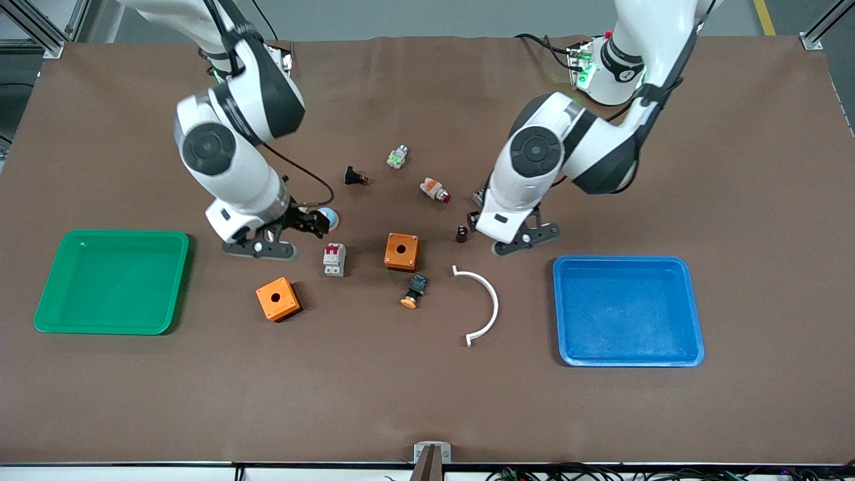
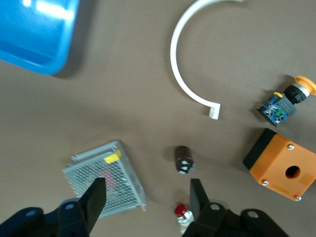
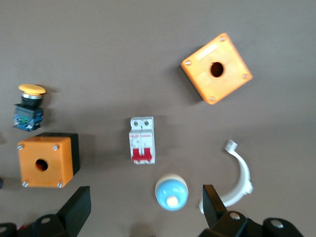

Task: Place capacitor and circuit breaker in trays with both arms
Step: 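Lower the right gripper onto the breaker while the left gripper lowers onto the capacitor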

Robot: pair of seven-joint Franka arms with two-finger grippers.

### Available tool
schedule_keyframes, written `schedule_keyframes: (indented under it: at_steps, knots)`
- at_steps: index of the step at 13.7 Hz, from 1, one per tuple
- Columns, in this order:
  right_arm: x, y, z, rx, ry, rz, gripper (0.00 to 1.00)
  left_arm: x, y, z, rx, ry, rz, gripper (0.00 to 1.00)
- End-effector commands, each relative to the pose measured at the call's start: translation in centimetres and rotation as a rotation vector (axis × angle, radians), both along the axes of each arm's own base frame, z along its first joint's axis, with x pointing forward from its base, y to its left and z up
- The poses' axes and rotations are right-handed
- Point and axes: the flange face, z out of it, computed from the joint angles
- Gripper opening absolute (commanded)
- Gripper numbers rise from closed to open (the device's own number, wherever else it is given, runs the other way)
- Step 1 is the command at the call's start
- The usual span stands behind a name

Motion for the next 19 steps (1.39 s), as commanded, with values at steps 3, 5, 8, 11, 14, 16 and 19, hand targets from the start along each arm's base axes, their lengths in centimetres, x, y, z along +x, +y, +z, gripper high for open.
schedule_keyframes:
  at_steps: [3, 5, 8, 11, 14, 16, 19]
  knots:
    - [1.3, 1.8, -6.7, 0.024, -0.007, 0.008, 1.00, -1.5, -3.1, -4.9, 0.017, 0.021, 0.045, 0.74]
    - [1.4, 2.3, -9.4, 0.027, -0.003, 0.012, 1.00, -1.8, -4.0, -7.0, 0.010, 0.023, 0.063, 0.73]
    - [1.0, 2.6, -11.2, 0.012, 0.017, 0.058, 1.00, -2.9, -5.9, -9.9, -0.003, 0.017, 0.070, 0.68]
    - [1.5, 1.1, -12.2, 0.014, 0.034, 0.144, 1.00, -3.0, -5.9, -12.5, 0.065, -0.023, 0.053, 0.64]
    - [1.5, 1.0, -13.0, 0.013, 0.040, 0.143, 1.00, -3.1, -6.0, -13.9, 0.061, -0.028, 0.056, 0.61]
    - [1.5, 1.1, -13.4, 0.014, 0.042, 0.142, 1.00, -3.3, -6.3, -14.5, 0.050, -0.033, 0.052, 0.52]
    - [1.3, 1.2, -13.7, 0.015, 0.046, 0.142, 1.00, -3.3, -6.3, -14.5, 0.049, -0.034, 0.052, 0.31]
